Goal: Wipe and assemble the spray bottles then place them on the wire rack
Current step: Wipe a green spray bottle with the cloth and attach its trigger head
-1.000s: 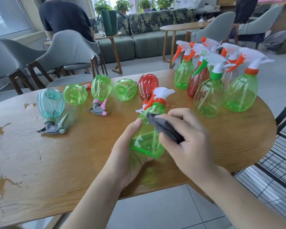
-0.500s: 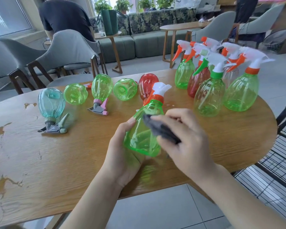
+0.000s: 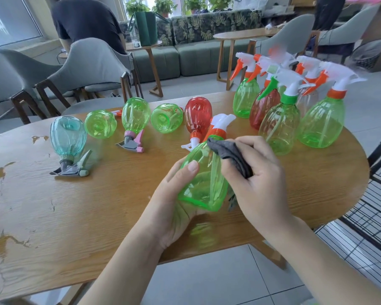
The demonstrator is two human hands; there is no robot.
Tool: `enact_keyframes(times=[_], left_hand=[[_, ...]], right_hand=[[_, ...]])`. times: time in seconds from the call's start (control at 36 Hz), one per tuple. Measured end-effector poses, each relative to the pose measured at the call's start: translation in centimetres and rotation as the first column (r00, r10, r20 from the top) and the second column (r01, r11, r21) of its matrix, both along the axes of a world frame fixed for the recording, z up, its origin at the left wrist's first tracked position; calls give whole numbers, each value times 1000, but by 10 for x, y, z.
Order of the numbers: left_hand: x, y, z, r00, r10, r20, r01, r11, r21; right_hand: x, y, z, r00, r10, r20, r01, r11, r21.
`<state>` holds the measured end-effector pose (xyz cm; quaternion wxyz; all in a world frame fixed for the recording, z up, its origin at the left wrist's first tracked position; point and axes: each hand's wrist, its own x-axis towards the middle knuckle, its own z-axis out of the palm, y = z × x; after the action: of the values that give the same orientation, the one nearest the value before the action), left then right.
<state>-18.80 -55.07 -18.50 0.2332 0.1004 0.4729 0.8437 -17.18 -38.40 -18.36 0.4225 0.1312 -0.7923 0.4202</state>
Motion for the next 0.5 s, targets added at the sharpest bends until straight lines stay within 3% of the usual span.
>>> enact_keyframes(times=[0.08,0.19,0.33,0.5], left_hand=[[1,0,1,999,32,10,-31,999,-15],[2,0,1,995,75,64,-78,996,37],[7,-3,8,980,-87,181,58,986,157],[3,-8,4,972,-100,210,73,988,135]], right_hand=[[3,-2,1,999,32,9,-32,999,-2],[13,-13,-3,992,91,-91,-73,979,189],[18,-23,-16,967,172,-186,-89,918,387],[14,-19,-19,954,197,-225,-70,879,471]])
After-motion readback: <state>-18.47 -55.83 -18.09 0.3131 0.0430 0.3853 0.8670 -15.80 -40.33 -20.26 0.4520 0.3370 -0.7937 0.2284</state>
